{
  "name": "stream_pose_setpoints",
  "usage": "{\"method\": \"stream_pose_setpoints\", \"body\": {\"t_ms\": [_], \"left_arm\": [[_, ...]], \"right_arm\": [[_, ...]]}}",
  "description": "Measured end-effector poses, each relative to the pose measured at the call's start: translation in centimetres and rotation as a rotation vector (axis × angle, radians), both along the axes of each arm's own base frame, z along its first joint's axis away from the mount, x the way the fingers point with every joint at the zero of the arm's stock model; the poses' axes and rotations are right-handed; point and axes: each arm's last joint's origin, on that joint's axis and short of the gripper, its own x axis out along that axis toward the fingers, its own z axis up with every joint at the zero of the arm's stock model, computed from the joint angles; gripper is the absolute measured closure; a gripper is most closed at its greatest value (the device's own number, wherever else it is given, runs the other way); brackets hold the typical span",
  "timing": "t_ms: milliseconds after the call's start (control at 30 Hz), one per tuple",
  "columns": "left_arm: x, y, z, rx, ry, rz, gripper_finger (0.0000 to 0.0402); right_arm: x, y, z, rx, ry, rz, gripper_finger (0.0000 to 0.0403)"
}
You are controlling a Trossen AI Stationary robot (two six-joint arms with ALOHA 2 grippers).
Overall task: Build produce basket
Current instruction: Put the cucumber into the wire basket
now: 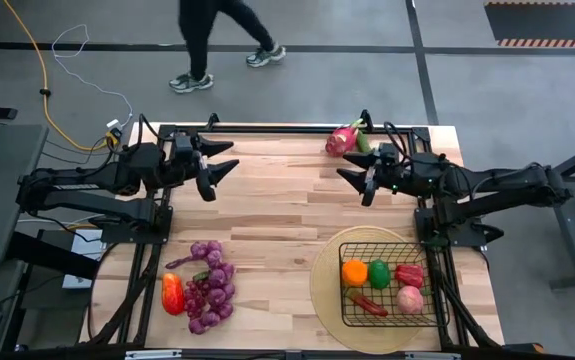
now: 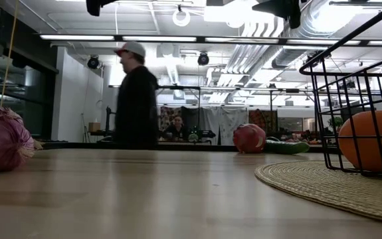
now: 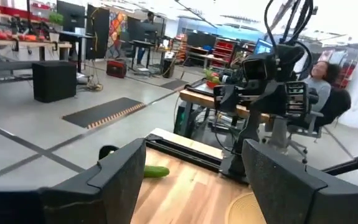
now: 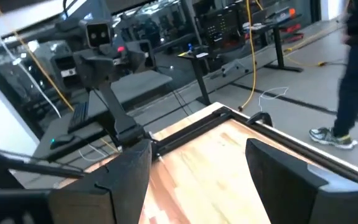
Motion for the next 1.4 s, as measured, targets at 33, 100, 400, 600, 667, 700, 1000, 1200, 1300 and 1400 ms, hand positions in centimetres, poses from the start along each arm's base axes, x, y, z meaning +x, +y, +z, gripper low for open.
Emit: {"method": "stream_pose_setpoints", "body": {"t_ms": [33,100,400,600,667,700,1000,1200,1300,1400], "left_arm": [[0.0,0.0,0.0,-0.017,-0.008,-0.001,0.0144],[0.0,-0.1,0.0,-0.051,-0.026,-0.03,0.0144],[0.5,0.1,-0.3,-0.119,-0.038,0.01,0.0144],[1.0,1.7,-1.1,-0.217,-0.027,0.023,0.0144],[1.3,2.5,-1.5,-0.243,-0.007,-0.014,0.0144],[1.4,3.0,-1.7,-0.253,0.004,-0.038,0.0144],[2.9,6.7,-3.9,-0.261,0.116,-0.109,0.0144],[5.1,8.0,-4.7,-0.21,0.072,-0.097,0.0144],[6.6,8.4,-5.5,-0.217,0.047,-0.088,0.0144],[8.1,8.6,-6.3,-0.24,-0.005,-0.11,0.0144]], "right_arm": [[0.0,-0.1,0.0,0.016,-0.005,-0.006,0.0151],[0.0,-0.2,0.0,0.047,-0.016,-0.014,0.0151],[0.6,-1.9,-1.9,0.149,0.081,-0.256,0.0151],[0.5,-4.8,-5.5,0.321,0.306,-0.452,0.0151],[0.1,-5.6,-6.5,0.35,0.387,-0.512,0.0151],[-0.1,-5.9,-6.9,0.364,0.421,-0.537,0.0151],[-1.8,-8.9,-10.1,0.504,0.738,-0.632,0.0151],[-1.1,-11.6,-12.7,0.548,0.872,-0.553,0.0151],[-1.3,-12.9,-14.4,0.564,0.962,-0.614,0.0151],[-1.4,-13.9,-15.5,0.572,1.009,-0.664,0.0151]]}}
